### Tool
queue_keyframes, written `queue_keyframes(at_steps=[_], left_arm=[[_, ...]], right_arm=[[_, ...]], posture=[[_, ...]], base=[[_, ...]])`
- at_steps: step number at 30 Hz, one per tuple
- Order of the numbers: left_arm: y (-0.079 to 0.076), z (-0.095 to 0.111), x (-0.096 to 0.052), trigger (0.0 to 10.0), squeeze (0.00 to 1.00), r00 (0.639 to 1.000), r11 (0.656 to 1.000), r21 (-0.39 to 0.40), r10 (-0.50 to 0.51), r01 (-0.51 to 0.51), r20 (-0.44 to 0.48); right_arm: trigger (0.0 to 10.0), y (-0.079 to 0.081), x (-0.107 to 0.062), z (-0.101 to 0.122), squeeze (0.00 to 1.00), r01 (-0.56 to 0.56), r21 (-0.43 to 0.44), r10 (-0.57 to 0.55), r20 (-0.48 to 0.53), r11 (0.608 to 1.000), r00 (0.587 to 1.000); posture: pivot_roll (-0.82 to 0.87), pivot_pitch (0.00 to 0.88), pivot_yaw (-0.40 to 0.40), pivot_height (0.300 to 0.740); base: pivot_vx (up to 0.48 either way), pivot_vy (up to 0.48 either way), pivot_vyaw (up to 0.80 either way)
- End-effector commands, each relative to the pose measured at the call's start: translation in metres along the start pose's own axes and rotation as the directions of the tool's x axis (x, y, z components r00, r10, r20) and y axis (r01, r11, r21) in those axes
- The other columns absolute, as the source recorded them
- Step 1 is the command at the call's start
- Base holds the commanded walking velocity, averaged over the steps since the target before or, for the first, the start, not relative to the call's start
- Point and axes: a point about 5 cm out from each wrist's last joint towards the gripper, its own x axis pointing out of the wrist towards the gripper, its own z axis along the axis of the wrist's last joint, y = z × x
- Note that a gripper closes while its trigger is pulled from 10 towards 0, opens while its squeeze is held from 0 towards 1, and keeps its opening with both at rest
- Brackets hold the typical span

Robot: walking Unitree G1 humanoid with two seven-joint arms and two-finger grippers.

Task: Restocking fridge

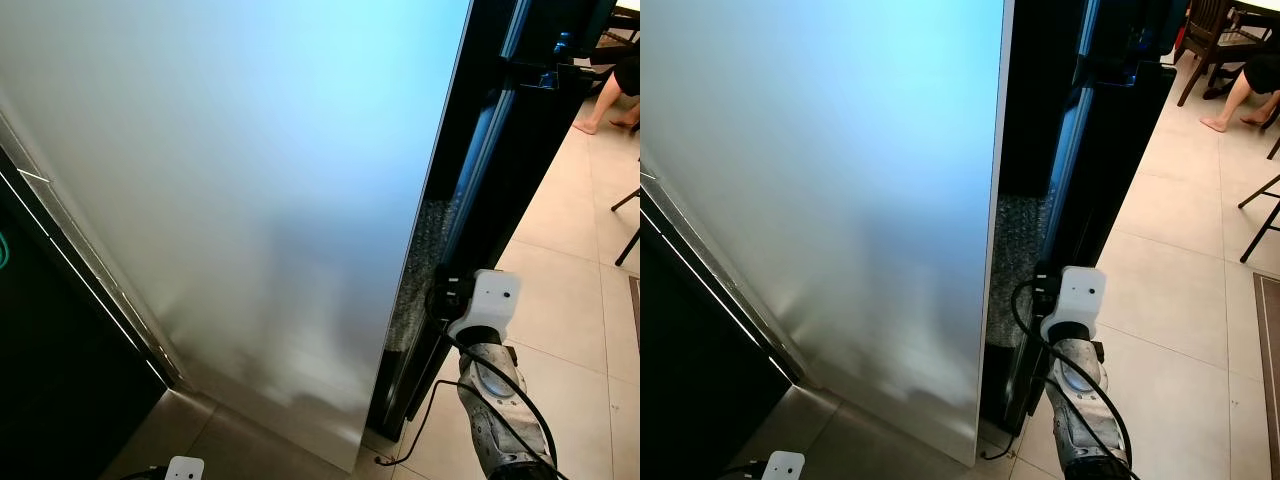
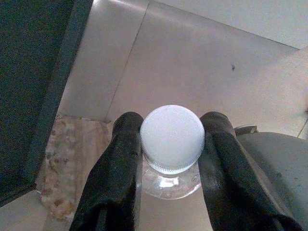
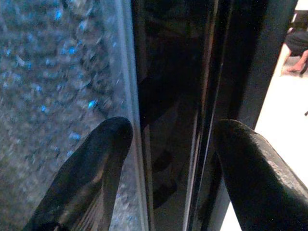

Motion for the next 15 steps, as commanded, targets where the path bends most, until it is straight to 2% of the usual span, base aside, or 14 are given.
queue_keyframes(at_steps=[1,11,13,15], left_arm=[[0.001,-0.005,-0.001,10.0,0.0,1.0,1.0,0.017,0.002,-0.002,-0.021],[0.002,-0.006,-0.001,10.0,0.0,1.0,1.0,0.029,-0.001,0.001,-0.022],[0.002,-0.007,-0.001,10.0,0.0,1.0,0.999,0.032,-0.003,0.004,-0.021],[0.002,-0.007,-0.001,10.0,0.0,1.0,0.999,0.033,-0.004,0.004,-0.021]], right_arm=[[10.0,-0.004,0.003,0.003,0.0,0.024,-0.01,-0.024,0.013,1.0,1.0],[10.0,-0.019,0.0,0.006,0.0,0.106,-0.01,-0.106,0.043,0.994,0.993],[10.0,-0.032,-0.003,0.005,0.0,0.17,-0.021,-0.169,0.043,0.985,0.985],[10.0,-0.039,-0.005,0.004,0.0,0.201,-0.023,-0.199,0.042,0.979,0.979]], posture=[[0.0,0.0,0.019,0.74],[0.0,0.0,0.023,0.74],[0.0,0.0,0.022,0.74],[0.0,0.0,0.022,0.74]], base=[[0.0,0.0,0.0],[0.0,0.0,0.0],[0.0,0.0,0.0],[0.0,0.0,0.0]])
